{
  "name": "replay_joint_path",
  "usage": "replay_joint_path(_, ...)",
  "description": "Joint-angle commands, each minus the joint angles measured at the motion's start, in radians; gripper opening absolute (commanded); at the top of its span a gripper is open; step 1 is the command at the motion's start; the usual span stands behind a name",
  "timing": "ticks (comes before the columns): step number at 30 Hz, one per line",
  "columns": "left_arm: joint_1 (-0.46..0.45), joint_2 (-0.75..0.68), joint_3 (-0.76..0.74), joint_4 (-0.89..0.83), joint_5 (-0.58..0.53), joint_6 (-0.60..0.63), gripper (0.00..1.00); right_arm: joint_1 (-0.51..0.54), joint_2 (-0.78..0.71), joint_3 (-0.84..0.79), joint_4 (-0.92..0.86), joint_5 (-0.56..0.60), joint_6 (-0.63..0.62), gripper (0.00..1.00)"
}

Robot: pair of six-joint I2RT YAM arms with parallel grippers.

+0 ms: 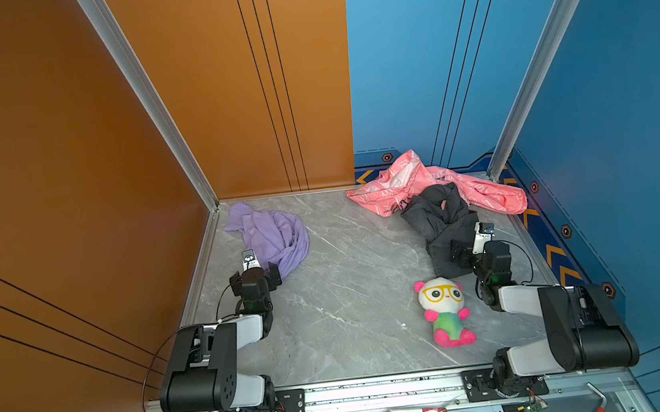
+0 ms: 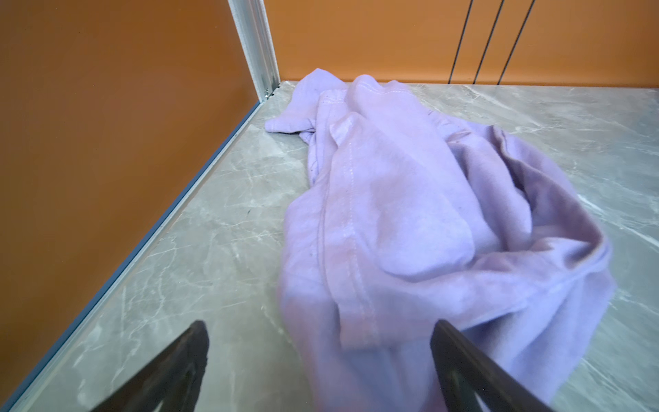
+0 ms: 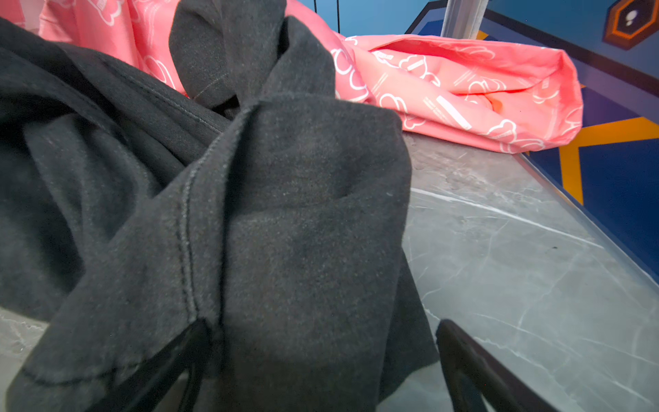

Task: Pick out a specific cloth from the pile

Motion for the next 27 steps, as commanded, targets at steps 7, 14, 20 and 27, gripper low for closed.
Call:
replay_joint_path(7,-0.01,0.101,-0.005,0.181,0.04,0.017,0.98,0.001,0.087,0.003,0.161,-0.091,-0.052,1.0)
replay_joint_path(14,-0.019,0.103,0.0,0.18,0.019,0.025,0.98,0.016,0.082,0.013,0.132,-0.066,-0.068,1.0)
replay_joint_path(20,-0.024,0.104,0.001,0.18,0.014,0.028,0.98,0.034,0.08,0.017,0.119,-0.044,-0.081,1.0)
replay_joint_path(27,-0.029,0.105,0.003,0.179,0.006,0.037,0.98,0.033,0.08,0.018,0.118,-0.041,-0.077,1.0)
